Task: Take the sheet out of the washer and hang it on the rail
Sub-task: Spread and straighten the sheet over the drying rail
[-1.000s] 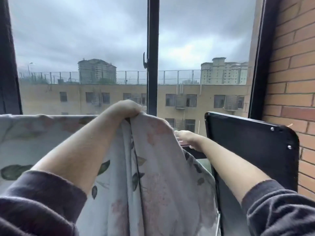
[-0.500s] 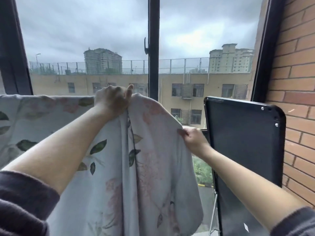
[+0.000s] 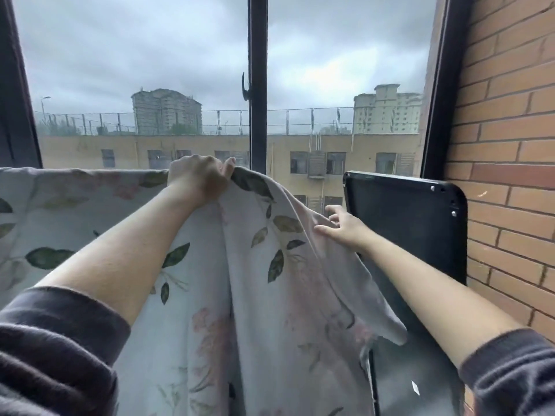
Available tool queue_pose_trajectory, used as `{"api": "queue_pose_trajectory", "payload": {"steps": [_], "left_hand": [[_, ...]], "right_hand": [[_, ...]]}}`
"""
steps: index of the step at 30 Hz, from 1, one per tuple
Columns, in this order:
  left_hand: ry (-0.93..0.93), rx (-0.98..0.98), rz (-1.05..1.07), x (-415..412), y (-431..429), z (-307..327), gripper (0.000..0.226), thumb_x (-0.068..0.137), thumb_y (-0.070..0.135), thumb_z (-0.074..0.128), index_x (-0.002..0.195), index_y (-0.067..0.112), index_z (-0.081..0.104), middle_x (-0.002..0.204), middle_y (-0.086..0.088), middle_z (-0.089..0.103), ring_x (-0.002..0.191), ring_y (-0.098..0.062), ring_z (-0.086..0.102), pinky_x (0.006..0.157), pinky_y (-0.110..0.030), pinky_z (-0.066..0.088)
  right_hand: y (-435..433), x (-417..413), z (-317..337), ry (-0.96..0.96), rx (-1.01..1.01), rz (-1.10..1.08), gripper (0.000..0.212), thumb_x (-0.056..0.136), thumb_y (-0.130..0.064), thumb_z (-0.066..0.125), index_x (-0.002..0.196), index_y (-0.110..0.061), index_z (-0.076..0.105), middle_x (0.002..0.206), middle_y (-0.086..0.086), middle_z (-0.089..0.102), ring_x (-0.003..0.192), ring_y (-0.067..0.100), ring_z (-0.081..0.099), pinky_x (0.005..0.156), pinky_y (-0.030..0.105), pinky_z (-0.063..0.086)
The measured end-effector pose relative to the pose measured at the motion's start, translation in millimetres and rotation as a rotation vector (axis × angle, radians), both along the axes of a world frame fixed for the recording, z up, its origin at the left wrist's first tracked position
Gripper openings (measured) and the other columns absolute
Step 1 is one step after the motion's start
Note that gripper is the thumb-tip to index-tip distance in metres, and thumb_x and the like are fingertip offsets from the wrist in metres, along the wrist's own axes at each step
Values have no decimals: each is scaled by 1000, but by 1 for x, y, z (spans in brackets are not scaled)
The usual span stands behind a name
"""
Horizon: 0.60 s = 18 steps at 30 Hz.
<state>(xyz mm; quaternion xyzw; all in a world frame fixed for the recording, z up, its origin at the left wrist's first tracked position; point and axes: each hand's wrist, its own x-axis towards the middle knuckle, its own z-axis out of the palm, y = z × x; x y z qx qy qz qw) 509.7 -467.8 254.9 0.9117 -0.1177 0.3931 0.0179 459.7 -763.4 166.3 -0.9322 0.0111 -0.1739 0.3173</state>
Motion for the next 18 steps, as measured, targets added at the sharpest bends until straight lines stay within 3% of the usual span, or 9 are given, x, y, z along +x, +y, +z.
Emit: {"api": "queue_pose_trajectory", "payload": {"steps": [2, 4, 5, 8, 13, 18], "left_hand": [[-5, 4, 0, 0, 0, 0, 63, 96, 53, 14, 103, 16, 64, 106, -20, 65, 98, -35, 59, 76, -38, 39], [-5, 2, 9, 0, 3, 1, 64, 96, 54, 13, 105, 16, 64, 107, -20, 65, 100, -36, 59, 78, -39, 41], [-2, 3, 13, 0, 5, 1, 64, 95, 54, 12, 107, 17, 64, 108, -20, 65, 100, -36, 59, 79, -39, 42], [11, 3, 22, 0, 12, 2, 65, 95, 55, 11, 108, 18, 63, 107, -20, 64, 100, -36, 58, 78, -39, 41], [25, 44, -3, -5, 15, 3, 71, 94, 62, 7, 101, 20, 65, 107, -18, 65, 102, -34, 58, 76, -38, 40], [44, 61, -17, -8, 12, 3, 69, 94, 61, 7, 107, 24, 64, 114, -19, 63, 108, -35, 56, 80, -39, 41]], "right_hand": [[16, -2, -17, 62, -121, 79, 43, 86, -39, 63, 124, -20, 54, 115, -2, 58, 108, 20, 56, 90, 34, 47], [33, 1, -32, 56, -243, 71, 13, 86, -28, 57, 93, -22, 66, 101, 1, 68, 94, 23, 62, 77, 33, 51], [37, 2, -38, 42, -276, 42, 15, 84, -24, 54, 89, -22, 67, 96, 0, 69, 90, 24, 64, 73, 33, 52], [33, -1, -25, -2, -390, -114, 28, 84, -15, 45, 100, -24, 66, 105, 3, 67, 97, 29, 62, 72, 33, 47], [-18, 9, 55, -148, -366, -511, 33, 84, -9, 46, 107, -23, 67, 116, 12, 64, 112, 33, 58, 89, 38, 44], [-15, 22, 51, 21, -486, -464, 33, 85, -12, 49, 115, -20, 60, 123, 10, 60, 115, 30, 57, 90, 37, 45]]}}
